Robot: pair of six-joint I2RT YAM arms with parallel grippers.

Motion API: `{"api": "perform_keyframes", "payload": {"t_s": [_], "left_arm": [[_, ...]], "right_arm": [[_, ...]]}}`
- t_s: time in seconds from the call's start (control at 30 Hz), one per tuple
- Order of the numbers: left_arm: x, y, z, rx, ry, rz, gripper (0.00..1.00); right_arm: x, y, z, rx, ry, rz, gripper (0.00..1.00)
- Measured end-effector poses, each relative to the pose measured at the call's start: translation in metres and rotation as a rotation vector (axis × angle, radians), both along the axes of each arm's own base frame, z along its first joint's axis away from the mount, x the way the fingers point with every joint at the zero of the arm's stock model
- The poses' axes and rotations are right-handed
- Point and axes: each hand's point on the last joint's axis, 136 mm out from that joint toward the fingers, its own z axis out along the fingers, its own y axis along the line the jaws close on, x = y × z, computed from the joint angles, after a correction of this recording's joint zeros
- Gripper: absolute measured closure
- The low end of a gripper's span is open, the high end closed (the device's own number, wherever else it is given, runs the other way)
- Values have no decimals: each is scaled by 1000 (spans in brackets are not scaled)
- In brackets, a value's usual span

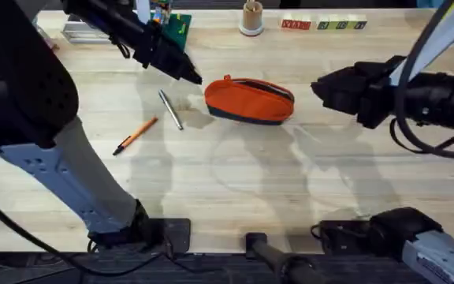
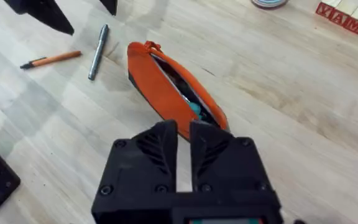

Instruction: Unzip the bag, pick up the pens from the table one at a time and place them inside, then zip the bag closed.

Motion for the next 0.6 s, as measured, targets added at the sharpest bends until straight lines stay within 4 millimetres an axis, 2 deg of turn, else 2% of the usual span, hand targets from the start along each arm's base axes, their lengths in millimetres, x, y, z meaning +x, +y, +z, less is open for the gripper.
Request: {"api": "perform_keyframes", "payload": {"t_s": [0.1,0.27,0.4,0.6], "left_arm": [[-5,2,5,21,0,-2,1],[-16,3,31,52,-75,-3,2],[-24,3,50,68,-131,6,2],[-29,7,56,117,-113,42,1]], "right_arm": [[0,0,0,-1,-1,1,887],[0,0,0,-3,-3,3,966],[0,0,0,-3,-3,3,971],[0,0,0,-3,-3,3,971]]}}
